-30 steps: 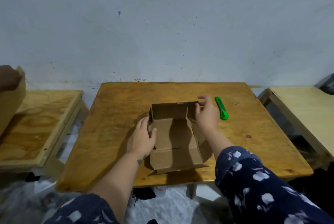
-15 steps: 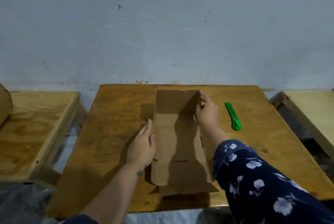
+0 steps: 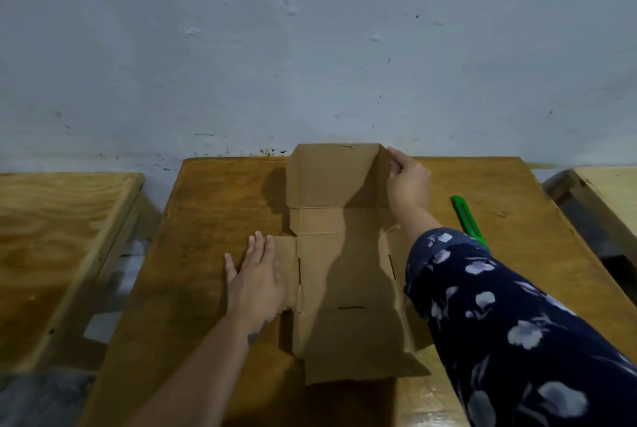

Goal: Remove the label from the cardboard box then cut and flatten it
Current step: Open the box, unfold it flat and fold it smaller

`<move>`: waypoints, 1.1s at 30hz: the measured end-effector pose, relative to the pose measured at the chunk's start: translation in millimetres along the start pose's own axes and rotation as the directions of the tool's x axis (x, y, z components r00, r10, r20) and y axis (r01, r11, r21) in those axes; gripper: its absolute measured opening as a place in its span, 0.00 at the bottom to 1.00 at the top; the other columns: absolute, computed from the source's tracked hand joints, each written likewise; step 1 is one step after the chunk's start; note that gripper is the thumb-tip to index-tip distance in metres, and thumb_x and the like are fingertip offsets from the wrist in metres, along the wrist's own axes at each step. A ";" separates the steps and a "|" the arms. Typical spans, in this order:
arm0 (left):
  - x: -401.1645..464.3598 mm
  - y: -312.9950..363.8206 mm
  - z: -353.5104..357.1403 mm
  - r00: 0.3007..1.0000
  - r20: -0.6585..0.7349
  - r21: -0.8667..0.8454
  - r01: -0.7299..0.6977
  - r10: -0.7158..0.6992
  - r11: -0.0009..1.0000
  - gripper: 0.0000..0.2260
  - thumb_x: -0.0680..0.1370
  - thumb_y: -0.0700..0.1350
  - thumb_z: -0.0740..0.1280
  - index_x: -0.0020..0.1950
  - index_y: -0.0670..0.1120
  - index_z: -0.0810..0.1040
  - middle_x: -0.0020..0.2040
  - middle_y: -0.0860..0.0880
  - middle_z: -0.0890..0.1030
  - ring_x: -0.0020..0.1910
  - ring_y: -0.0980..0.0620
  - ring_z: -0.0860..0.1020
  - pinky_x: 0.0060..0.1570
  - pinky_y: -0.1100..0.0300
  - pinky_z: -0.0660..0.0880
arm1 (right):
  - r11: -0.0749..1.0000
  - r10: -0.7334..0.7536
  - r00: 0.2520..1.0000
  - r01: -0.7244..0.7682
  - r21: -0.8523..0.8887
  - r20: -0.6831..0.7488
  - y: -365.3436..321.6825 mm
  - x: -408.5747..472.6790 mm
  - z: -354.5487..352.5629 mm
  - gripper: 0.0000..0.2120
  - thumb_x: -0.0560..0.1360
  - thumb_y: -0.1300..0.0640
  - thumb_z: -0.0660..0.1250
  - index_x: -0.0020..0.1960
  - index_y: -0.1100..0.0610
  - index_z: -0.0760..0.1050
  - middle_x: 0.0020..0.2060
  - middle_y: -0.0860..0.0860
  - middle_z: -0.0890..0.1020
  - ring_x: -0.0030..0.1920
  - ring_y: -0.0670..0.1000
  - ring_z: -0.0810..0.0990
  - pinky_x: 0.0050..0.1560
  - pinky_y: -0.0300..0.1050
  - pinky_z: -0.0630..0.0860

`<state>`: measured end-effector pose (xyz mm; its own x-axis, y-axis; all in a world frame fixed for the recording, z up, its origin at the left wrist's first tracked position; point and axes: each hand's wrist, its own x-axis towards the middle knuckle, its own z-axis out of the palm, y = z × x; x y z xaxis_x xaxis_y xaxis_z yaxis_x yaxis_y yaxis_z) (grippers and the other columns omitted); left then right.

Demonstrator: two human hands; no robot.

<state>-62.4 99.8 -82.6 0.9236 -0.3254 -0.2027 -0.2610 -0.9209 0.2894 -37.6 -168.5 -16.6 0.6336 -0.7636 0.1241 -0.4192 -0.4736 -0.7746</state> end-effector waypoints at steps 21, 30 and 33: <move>15.1 46.4 23.7 0.970 -0.136 -0.108 0.187 -0.201 0.976 0.35 0.79 0.63 0.52 0.78 0.45 0.47 0.79 0.45 0.44 0.77 0.48 0.40 0.74 0.48 0.39 | 0.985 0.158 0.952 -0.169 0.020 0.261 54.8 80.5 28.1 0.20 0.78 0.61 0.63 0.70 0.54 0.69 0.48 0.51 0.78 0.33 0.43 0.73 0.27 0.30 0.68; 4.3 58.7 23.6 0.960 -0.120 -0.148 0.233 -0.251 0.961 0.28 0.82 0.56 0.53 0.78 0.46 0.49 0.79 0.45 0.47 0.78 0.48 0.44 0.74 0.45 0.42 | 0.969 -0.066 0.903 0.160 -0.190 0.425 48.6 82.8 14.9 0.26 0.78 0.55 0.63 0.74 0.55 0.61 0.69 0.56 0.70 0.69 0.57 0.68 0.67 0.53 0.69; 2.8 58.9 14.8 0.965 -0.056 -0.095 0.252 -0.258 0.963 0.29 0.81 0.58 0.50 0.78 0.48 0.47 0.79 0.47 0.44 0.78 0.49 0.42 0.74 0.44 0.41 | 0.865 -0.244 0.916 0.353 -0.356 0.318 43.0 54.3 -1.2 0.25 0.77 0.52 0.64 0.72 0.53 0.64 0.69 0.54 0.69 0.69 0.57 0.63 0.66 0.55 0.63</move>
<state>-79.4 41.4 -79.9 0.9740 -0.0642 -0.2174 0.0080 -0.9487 0.3161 -22.0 -230.9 -42.5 0.8893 -0.4450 0.1054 -0.3701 -0.8357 -0.4058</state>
